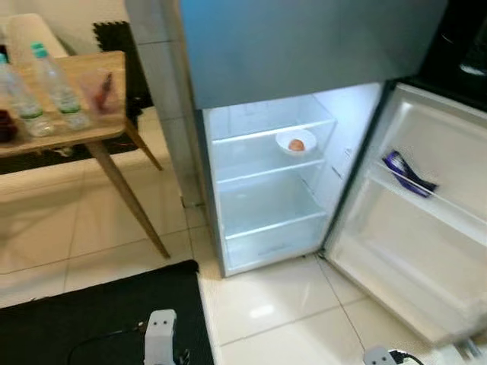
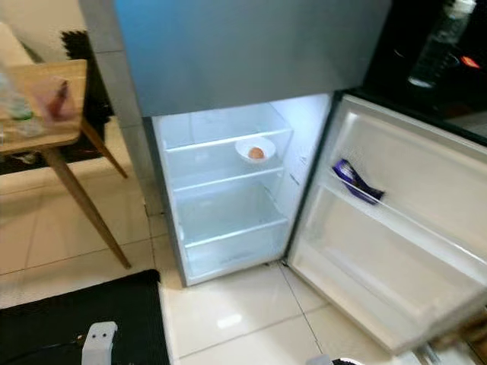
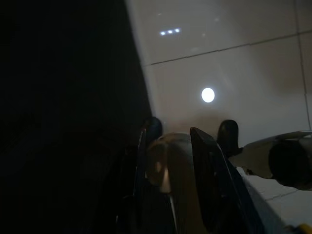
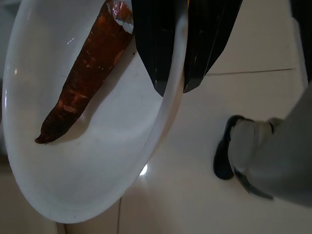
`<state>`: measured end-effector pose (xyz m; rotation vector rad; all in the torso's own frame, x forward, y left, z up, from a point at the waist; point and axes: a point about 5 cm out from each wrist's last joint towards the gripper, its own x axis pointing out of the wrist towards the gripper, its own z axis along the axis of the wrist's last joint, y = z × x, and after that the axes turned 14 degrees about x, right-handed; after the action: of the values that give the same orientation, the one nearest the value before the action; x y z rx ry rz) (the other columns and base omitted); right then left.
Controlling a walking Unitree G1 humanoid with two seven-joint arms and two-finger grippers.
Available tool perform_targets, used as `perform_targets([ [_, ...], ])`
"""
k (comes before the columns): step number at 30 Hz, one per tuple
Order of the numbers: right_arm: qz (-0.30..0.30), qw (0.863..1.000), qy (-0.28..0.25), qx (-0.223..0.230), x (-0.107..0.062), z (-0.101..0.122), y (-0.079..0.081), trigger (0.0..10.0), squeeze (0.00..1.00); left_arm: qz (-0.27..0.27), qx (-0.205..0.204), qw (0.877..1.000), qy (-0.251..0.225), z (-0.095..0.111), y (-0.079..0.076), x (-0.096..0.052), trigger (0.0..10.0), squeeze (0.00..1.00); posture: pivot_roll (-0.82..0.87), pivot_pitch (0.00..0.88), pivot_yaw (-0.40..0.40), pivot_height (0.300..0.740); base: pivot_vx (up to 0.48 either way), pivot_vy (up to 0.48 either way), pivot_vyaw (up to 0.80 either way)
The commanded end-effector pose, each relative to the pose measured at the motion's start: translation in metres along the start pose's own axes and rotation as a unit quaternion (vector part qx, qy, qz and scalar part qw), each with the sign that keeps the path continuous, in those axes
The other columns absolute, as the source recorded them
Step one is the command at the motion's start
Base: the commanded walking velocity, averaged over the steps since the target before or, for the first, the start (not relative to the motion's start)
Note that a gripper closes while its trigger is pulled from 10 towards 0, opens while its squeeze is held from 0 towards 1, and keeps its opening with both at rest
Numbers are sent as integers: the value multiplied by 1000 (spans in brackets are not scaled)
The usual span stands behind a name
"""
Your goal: Restocking fridge
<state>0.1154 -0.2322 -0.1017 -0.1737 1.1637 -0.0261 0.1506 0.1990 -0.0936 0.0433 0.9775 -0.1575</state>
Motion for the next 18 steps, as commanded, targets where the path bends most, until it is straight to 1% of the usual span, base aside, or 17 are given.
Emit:
perform_targets([
  [1, 4, 1000, -2, -4, 0, 1, 1, 10000, 0, -5, 1, 1000, 9, -4, -4, 0, 10000, 0, -35, 28, -24, 740, 0, 0, 800],
  [18, 4, 1000, 0, -7, 0, 0, 2, 10000, 0, -17, 12, 1000, 11, -4, -9, 1, 10000, 0, -33, 25, -22, 740, 0, 0, 798],
])
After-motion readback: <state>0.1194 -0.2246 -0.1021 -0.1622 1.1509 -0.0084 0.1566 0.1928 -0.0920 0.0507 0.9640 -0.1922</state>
